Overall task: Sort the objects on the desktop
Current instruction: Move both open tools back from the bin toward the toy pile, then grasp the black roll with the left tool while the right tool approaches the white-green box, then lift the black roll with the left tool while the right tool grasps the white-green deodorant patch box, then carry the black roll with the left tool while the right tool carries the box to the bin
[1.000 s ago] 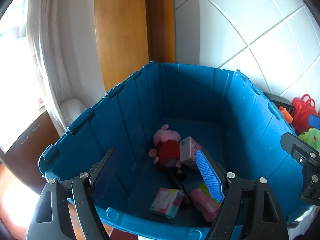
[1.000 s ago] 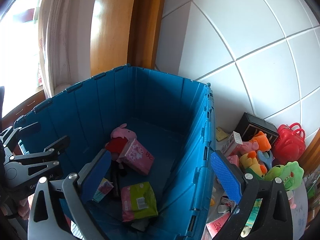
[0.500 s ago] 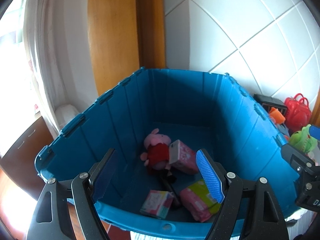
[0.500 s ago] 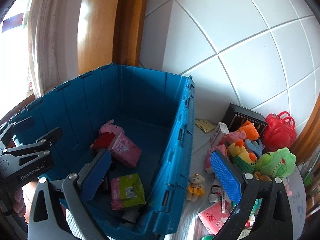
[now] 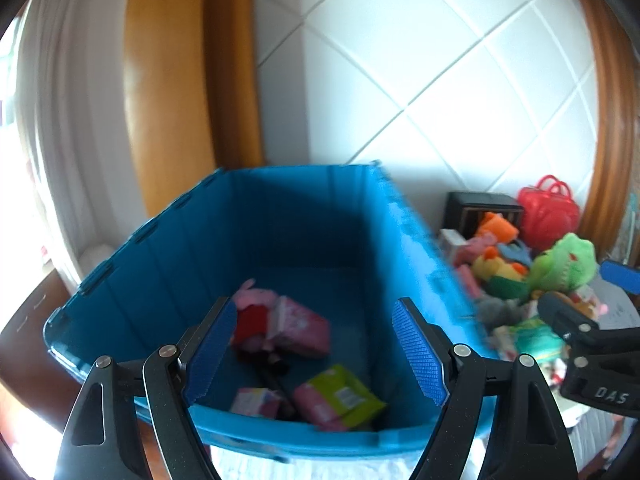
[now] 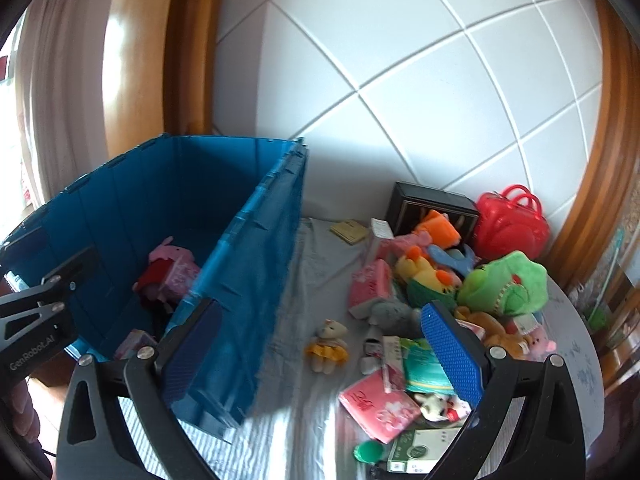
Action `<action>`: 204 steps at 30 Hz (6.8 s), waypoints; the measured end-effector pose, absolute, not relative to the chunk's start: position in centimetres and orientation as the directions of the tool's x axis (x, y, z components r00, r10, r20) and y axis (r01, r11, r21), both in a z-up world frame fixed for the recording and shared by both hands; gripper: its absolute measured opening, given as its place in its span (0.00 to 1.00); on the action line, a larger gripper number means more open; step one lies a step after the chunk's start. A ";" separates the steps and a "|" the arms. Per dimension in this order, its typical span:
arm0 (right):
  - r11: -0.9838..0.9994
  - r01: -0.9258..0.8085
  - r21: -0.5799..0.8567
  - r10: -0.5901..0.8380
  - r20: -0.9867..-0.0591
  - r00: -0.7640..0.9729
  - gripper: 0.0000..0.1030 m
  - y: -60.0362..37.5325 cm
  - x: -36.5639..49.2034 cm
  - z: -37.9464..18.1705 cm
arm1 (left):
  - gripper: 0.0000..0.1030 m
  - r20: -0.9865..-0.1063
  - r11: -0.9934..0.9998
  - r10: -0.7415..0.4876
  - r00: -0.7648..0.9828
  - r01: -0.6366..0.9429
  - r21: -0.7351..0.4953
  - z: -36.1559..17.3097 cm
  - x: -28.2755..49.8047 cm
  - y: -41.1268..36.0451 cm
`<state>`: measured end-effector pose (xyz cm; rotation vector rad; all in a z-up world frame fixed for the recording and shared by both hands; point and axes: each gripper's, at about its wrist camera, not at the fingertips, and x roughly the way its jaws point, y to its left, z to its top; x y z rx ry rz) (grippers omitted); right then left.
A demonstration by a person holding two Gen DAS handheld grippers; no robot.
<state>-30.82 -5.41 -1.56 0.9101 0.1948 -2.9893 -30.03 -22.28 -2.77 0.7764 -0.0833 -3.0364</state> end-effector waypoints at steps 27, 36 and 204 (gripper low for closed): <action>-0.993 -0.118 -0.018 0.079 -0.841 -0.536 0.98 25.8 -24.0 -19.9 | 0.78 -0.820 -0.972 0.004 -0.572 -0.195 0.131 -21.9 -25.0 6.1; -0.988 -0.154 -0.036 0.099 -0.897 -0.431 0.98 27.2 -22.4 -25.4 | 0.78 -0.880 -0.969 0.028 -0.475 -0.230 0.093 -27.4 -23.7 7.8; -0.920 0.380 0.096 -0.210 -0.940 -0.270 0.80 11.9 -27.4 -32.9 | 0.33 -0.888 -0.971 -0.181 -0.423 0.220 0.093 -33.5 -21.6 -2.5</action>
